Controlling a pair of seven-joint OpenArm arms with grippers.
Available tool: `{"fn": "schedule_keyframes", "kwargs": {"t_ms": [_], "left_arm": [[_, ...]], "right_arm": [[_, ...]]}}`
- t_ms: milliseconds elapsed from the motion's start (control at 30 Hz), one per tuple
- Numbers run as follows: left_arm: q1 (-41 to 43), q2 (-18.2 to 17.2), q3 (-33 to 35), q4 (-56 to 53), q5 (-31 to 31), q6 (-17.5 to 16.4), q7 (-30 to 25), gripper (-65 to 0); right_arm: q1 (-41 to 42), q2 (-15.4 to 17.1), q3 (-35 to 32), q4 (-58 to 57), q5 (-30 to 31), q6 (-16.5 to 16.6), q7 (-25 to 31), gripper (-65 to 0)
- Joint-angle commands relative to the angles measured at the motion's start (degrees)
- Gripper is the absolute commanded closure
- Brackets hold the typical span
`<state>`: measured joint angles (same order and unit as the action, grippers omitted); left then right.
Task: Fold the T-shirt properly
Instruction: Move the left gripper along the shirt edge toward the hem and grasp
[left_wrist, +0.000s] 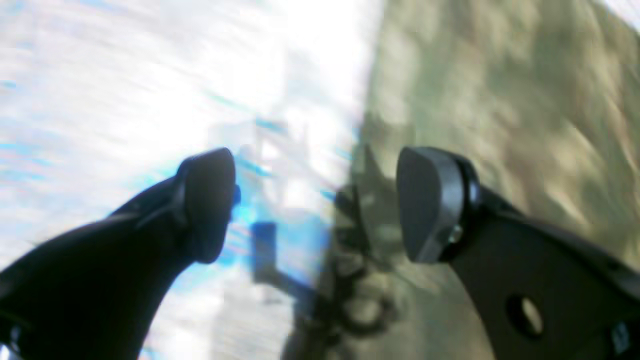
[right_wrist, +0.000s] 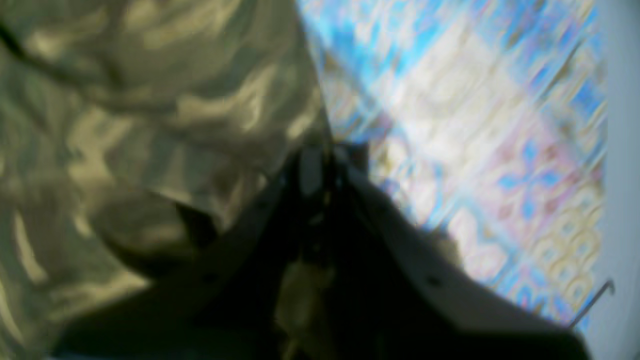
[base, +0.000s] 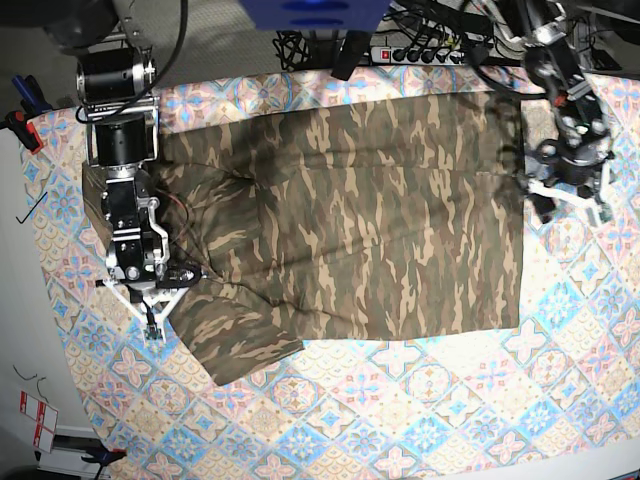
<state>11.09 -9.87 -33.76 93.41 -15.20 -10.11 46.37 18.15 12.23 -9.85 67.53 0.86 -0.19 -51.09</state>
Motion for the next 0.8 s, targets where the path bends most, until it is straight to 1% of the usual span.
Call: {"fn": "schedule_keyframes", "kwargs": {"t_ms": [0, 100, 200, 267, 333, 400, 467, 500, 633, 767], "left_arm": [[-2.35, -2.13, 0.04, -1.58, -1.81, -0.22, -0.87, -49.7], [-6.74, -6.09, 0.04, -7.65, -4.8, -0.22, -0.87, -49.7], [-11.75, -8.55, 0.22, -14.42, -7.35, -0.31, -0.87, -49.7], [-14.74, -8.99, 0.31, -18.02, -7.61, -0.75, -0.96, -49.8], [-17.55, -8.99, 0.31, -20.75, -7.26, -2.86, -1.58, -49.8], [-19.66, -8.9, 0.31, -24.17, -7.17, -4.18, -2.63, -49.8], [-22.13, -8.99, 0.92, -28.48, -7.08, -4.53, -3.78, -49.8], [-23.0, -9.08, 2.42, -30.68, -7.08, -4.53, -4.57, -49.8], [-25.99, -10.13, 12.53, -38.15, -7.26, -4.26, -9.84, -49.8], [-28.72, -9.96, 16.22, -45.8, -7.44, -4.26, -12.39, -49.8]], "right_arm": [[2.29, 0.47, 0.22, 1.44, -0.29, -0.3, 1.46, -0.2], [2.29, 0.47, 0.22, 1.44, -0.29, -0.3, 1.46, -0.2], [1.5, 0.56, 0.22, 1.44, -0.29, -0.3, 1.46, -0.2], [1.41, 0.56, 0.22, 1.44, -0.29, -0.3, 1.46, -0.2], [1.41, 0.56, 0.22, 1.44, -0.29, -0.3, 1.46, -0.2], [1.23, 0.56, 0.22, 1.44, -0.29, -0.3, 1.46, -0.2], [1.06, 0.56, 0.22, 1.44, -0.29, -0.3, 1.46, -0.2], [1.06, 0.56, 0.22, 1.44, -0.29, -0.3, 1.46, -0.2], [1.06, 0.56, 0.22, 1.53, -0.29, -0.3, 1.46, -0.2], [1.06, 0.56, 0.22, 1.53, -0.29, -0.3, 1.46, -0.2]]}}
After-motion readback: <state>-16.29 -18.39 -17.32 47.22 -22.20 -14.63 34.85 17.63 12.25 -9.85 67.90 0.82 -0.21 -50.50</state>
